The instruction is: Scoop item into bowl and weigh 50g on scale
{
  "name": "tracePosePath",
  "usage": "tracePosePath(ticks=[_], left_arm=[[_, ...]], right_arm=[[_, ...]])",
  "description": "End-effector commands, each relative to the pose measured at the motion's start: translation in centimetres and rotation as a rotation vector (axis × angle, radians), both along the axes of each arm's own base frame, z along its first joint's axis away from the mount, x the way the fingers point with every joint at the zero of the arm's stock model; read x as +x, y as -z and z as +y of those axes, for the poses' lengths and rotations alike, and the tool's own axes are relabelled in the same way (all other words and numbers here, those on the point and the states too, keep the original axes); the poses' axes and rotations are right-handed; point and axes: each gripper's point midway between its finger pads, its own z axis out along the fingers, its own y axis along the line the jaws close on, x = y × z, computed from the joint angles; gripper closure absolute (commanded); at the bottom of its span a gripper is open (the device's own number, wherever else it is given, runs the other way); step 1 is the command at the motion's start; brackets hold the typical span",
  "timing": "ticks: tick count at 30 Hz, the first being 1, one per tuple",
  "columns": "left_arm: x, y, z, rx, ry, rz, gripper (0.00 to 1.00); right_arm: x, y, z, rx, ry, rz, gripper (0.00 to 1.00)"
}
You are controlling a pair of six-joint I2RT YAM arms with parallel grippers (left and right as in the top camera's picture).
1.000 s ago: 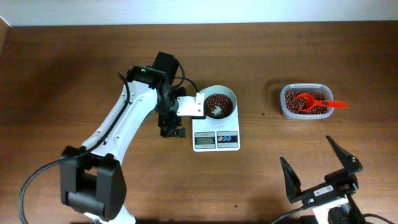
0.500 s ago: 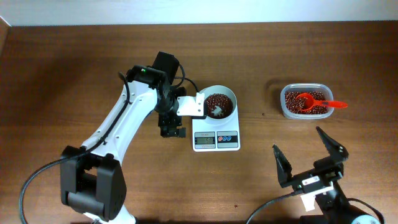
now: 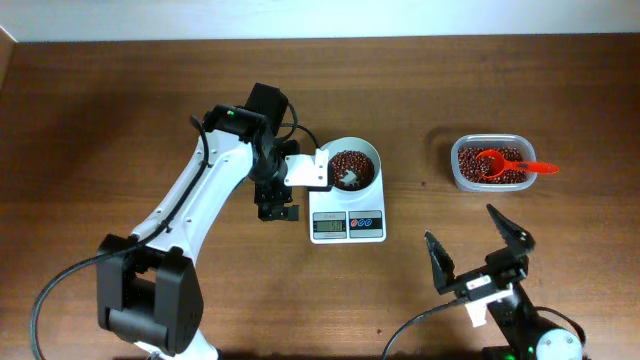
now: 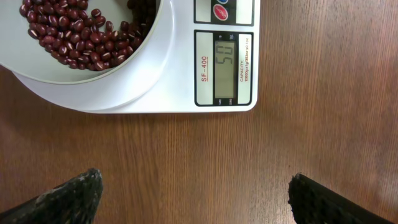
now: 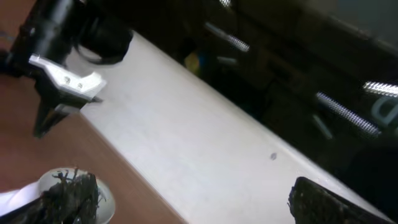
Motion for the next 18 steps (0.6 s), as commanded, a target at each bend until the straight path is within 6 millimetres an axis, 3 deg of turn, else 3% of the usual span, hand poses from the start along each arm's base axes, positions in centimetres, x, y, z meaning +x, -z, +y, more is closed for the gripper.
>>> tracePosePath(ticks=[1,3,4,18], left_arm=[[-0.2,0.3,0.0,-0.012,0.007,0.017,0.01],[-0.2,0.3,0.0,-0.012,0.007,0.017,0.02],[-0.2,0.3,0.0,-0.013,0.007,0.017,0.01],[-0.2,0.3,0.0,-0.012,0.007,0.017,0.01]], right_arm=[[0.8,3.8,0.4,-0.006,-0.020,0.168,0.01],[1.2,8.3,0.4,-0.017,-0.020,0.371,0.01],[1.2,9.4,0.4,-0.014,-0.020,0.420,0.01],[1.3,9.3,0.4,-0.016,-0.020,0.418,0.01]])
